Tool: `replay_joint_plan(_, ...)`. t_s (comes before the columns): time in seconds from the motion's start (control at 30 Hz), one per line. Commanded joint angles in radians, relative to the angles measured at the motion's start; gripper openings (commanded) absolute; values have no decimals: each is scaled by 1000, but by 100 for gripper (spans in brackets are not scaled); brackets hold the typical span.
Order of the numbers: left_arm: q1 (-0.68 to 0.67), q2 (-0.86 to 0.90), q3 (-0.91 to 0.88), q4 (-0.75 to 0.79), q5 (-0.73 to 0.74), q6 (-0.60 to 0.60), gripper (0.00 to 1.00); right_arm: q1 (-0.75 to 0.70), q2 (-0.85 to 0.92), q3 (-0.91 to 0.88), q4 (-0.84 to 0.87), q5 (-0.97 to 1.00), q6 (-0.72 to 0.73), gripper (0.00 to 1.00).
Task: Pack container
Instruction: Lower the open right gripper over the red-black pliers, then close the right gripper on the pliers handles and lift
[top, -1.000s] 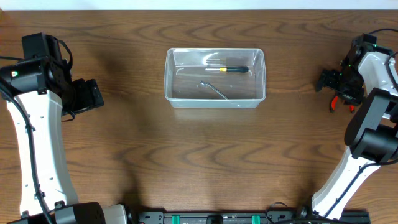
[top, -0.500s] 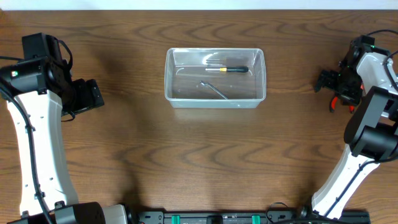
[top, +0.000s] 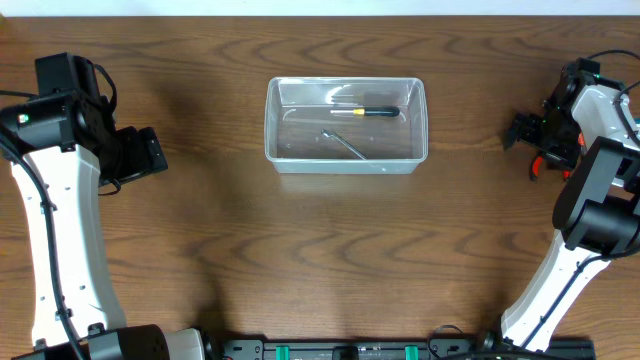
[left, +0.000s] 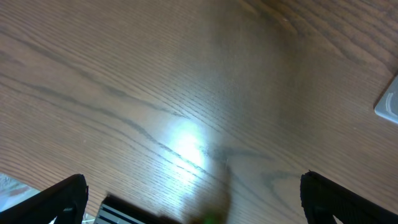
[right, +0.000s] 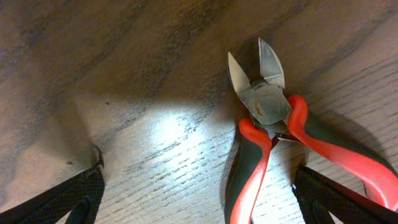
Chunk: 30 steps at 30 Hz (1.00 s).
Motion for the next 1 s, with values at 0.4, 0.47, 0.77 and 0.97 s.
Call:
replay_joint_plan(0.4, 4, -9, 22, -4, -2, -6, 98, 9, 26, -5, 6, 16, 9, 88)
replay_joint_plan(0.47, 4, -9, 22, -4, -2, -6, 98, 9, 26, -5, 7, 16, 9, 82)
replay_joint_plan(0.77, 4, -9, 22, -4, -2, -6, 98, 9, 26, -5, 10, 16, 10, 61)
replay_joint_plan(0.97, 4, -9, 22, -4, -2, -6, 98, 9, 26, -5, 10, 16, 14, 47)
